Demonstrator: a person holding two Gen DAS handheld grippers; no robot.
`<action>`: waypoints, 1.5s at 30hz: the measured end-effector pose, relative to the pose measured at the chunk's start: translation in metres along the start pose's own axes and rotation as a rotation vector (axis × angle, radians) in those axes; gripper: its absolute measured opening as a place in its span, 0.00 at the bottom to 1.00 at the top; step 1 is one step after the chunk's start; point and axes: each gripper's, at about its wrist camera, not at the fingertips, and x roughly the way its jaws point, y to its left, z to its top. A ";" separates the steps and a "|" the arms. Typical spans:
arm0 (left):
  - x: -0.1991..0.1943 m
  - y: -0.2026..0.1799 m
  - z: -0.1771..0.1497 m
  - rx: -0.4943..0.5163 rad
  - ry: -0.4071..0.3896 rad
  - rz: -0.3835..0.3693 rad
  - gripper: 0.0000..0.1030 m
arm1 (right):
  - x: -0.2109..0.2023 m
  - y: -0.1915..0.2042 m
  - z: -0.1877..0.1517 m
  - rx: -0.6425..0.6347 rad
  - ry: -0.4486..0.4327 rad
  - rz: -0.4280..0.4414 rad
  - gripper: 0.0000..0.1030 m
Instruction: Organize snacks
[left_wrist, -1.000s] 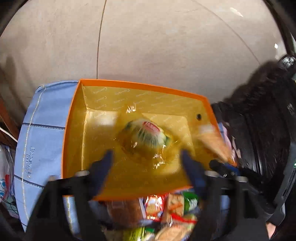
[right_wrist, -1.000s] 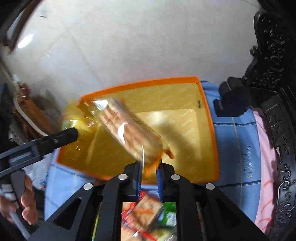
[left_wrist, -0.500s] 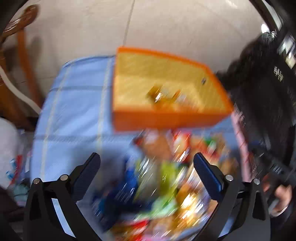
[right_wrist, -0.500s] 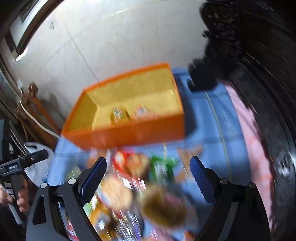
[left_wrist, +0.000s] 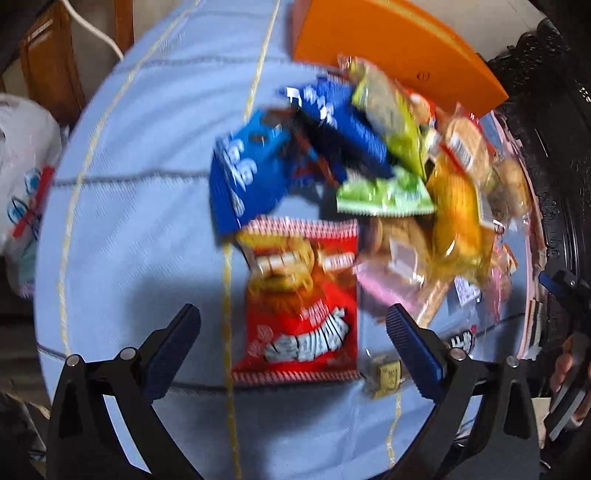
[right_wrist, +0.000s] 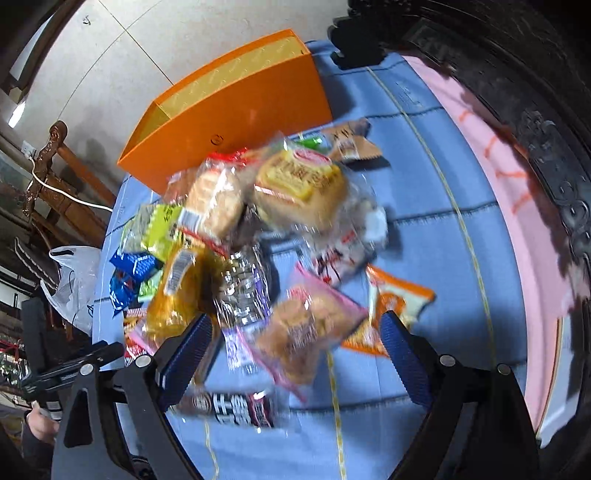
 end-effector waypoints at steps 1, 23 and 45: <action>0.004 -0.003 -0.003 0.007 0.012 0.001 0.96 | -0.002 -0.001 -0.003 0.002 -0.003 -0.001 0.90; 0.035 -0.017 -0.023 0.067 0.035 0.158 0.61 | 0.047 0.002 -0.013 0.144 0.105 0.009 0.90; -0.033 -0.012 -0.033 0.057 -0.149 0.102 0.61 | 0.003 0.010 -0.005 -0.012 0.036 0.068 0.42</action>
